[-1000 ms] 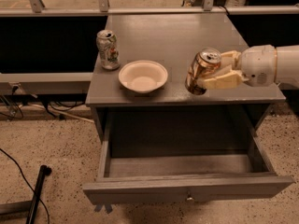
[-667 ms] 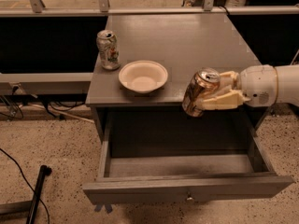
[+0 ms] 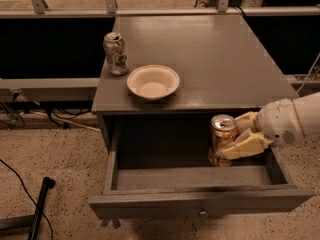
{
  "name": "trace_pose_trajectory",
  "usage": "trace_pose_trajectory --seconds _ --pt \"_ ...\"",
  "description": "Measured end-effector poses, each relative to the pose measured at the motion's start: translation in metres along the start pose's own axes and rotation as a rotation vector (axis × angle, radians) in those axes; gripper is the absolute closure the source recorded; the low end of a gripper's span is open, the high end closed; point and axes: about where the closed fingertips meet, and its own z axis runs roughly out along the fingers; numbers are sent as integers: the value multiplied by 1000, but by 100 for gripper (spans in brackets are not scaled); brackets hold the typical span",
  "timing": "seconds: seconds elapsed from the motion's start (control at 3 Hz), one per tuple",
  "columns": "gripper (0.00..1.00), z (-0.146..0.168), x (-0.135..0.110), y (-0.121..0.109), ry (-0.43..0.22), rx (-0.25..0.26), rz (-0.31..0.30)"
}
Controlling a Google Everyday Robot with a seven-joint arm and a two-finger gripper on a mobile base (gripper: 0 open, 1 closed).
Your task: Place orange can into top drawer
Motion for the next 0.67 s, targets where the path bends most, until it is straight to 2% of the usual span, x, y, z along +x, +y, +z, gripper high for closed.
trace_pose_trajectory --seconds 0.33,0.67 --pt "100 6 10 5 26 -11 3" --pt "100 10 14 1 16 10 -32"
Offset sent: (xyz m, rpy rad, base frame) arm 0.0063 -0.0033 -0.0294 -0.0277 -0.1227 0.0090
